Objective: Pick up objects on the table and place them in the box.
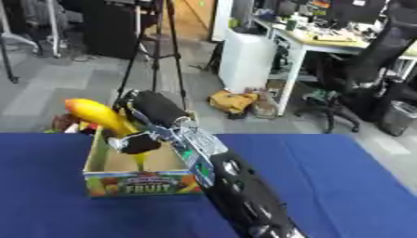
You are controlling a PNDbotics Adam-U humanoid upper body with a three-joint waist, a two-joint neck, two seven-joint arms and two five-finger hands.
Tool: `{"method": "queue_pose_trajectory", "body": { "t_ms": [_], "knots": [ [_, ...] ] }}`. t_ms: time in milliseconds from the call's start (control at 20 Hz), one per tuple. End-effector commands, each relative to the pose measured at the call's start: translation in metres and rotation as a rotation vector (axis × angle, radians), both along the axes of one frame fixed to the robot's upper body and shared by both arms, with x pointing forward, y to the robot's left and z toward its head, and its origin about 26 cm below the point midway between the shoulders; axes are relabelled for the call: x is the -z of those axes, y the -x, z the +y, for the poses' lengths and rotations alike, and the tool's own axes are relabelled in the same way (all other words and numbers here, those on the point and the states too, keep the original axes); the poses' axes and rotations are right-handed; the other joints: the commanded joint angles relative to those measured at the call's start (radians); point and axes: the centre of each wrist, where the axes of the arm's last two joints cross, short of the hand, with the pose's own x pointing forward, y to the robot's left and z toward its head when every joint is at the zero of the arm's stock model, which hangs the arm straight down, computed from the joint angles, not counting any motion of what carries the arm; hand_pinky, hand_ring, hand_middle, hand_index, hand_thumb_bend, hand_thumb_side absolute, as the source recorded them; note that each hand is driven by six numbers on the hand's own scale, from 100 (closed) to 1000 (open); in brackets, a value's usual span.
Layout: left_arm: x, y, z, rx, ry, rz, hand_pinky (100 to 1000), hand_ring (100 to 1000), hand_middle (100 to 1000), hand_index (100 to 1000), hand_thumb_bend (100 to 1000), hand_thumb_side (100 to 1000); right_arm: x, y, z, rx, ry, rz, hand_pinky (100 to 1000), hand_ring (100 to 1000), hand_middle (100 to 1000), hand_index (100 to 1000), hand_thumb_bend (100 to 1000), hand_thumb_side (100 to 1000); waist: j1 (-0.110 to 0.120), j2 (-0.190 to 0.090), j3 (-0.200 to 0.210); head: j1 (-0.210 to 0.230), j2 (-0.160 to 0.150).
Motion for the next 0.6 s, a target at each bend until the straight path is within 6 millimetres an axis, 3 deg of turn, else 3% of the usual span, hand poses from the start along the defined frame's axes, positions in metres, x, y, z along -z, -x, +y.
{"method": "queue_pose_trajectory", "body": {
  "t_ms": [50, 600],
  "knots": [
    [-0.01, 0.004, 0.002, -0.001, -0.021, -0.034, 432, 640, 615, 858, 100, 978, -0.015, 0.007, -0.008, 0.028, 0.034, -0.042, 394, 489, 401, 504, 100, 569, 0.006, -0.019, 0.002, -0.006, -0.016],
    [-0.012, 0.004, 0.002, -0.001, -0.011, -0.042, 430, 639, 613, 857, 100, 977, 0.003, -0.005, -0.023, 0.04, 0.072, 0.019, 404, 510, 427, 524, 100, 566, 0.002, 0.0, 0.026, -0.034, -0.038]
  ]
}}
